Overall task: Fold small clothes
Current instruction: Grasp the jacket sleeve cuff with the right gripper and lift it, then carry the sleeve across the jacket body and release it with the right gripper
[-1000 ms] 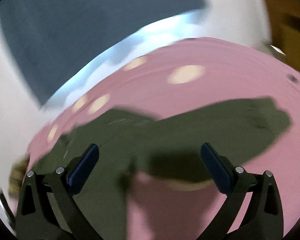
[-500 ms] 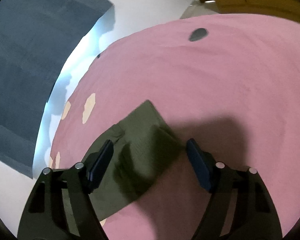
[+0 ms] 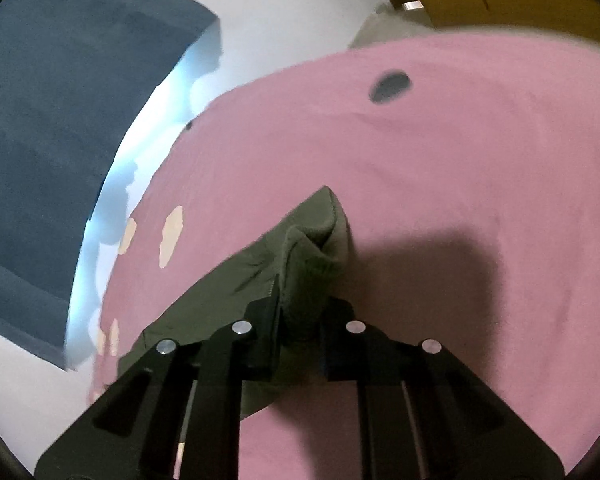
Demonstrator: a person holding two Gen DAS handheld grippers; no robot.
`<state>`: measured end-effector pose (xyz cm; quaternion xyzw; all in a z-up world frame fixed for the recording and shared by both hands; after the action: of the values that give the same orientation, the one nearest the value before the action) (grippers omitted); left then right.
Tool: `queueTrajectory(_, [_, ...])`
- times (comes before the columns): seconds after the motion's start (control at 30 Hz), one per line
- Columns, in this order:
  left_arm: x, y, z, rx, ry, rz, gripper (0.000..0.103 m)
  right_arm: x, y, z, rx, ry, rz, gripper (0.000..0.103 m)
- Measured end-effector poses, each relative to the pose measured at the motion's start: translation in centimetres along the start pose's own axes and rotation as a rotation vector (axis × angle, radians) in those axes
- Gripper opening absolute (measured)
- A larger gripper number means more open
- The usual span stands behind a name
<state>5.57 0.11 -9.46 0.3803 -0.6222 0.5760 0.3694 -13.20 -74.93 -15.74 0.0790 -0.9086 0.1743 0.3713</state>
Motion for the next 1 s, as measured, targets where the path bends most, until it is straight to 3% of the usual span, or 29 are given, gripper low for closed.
queueTrajectory(0.2, [0.8, -0.5, -1.9, -0.002, -0.02, 0.021, 0.099, 4.4, 0.8, -7.9, 0.138, -0.093, 0.06, 0.013])
queueTrajectory(0.4, [1.6, -0.8, -5.0, 0.033, -0.033, 0.04, 0.099, 7.2, 6.6, -22.6, 0.418, -0.224, 0.049, 0.013])
queueTrajectory(0.57, [2.5, -1.2, -9.0, 0.112, -0.041, 0.069, 0.099, 5.8, 16.1, -34.4, 0.656, -0.31, -0.059, 0.013])
queueTrajectory(0.73, [3.3, -1.5, -12.3, 0.189, -0.051, 0.092, 0.099, 1.8, 26.8, -43.0, 0.876, -0.305, -0.157, 0.013])
queueTrajectory(0.9, [3.8, -1.7, -14.3, 0.216, -0.098, 0.116, 0.099, -2.7, 36.8, -46.1, 1.001, -0.288, -0.291, 0.013])
queueTrajectory(1.0, [3.7, -1.8, -14.8, 0.232, -0.085, 0.113, 0.099, -5.8, 42.3, -46.8, 1.092, -0.231, -0.347, 0.013])
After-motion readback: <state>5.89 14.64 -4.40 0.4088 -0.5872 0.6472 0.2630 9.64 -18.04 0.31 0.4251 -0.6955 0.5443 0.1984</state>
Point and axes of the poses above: each gripper's, at about its wrist camera, not at the fingertips, and x roughly against the way its jaws point, z to its right, y to its underside, the point moved 10 cm from there along -x, roughly the way its jaws point, and after that the axes turned 15 degrees about -z, right-handed, at the moved point
